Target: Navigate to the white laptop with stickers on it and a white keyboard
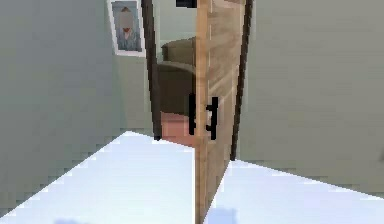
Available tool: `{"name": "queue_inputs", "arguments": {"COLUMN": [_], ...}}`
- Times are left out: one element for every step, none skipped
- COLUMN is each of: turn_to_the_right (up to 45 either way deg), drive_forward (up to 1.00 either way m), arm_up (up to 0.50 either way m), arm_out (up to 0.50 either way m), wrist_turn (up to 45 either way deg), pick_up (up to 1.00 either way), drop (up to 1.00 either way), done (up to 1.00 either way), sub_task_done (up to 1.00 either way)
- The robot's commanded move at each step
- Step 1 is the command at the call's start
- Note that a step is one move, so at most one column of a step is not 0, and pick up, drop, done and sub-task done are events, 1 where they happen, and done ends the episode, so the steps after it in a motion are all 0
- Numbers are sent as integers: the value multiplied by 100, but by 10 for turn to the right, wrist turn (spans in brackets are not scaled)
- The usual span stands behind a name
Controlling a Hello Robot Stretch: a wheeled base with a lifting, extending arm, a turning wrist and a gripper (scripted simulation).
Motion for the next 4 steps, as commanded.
{"name": "queue_inputs", "arguments": {"turn_to_the_right": [0,-210,0,-150], "drive_forward": [80,0,5,0], "arm_up": [0,0,0,0], "arm_out": [0,0,0,0], "wrist_turn": [0,0,0,0], "pick_up": [0,0,0,0], "drop": [0,0,0,0], "done": [0,0,0,0], "sub_task_done": [0,0,0,0]}}
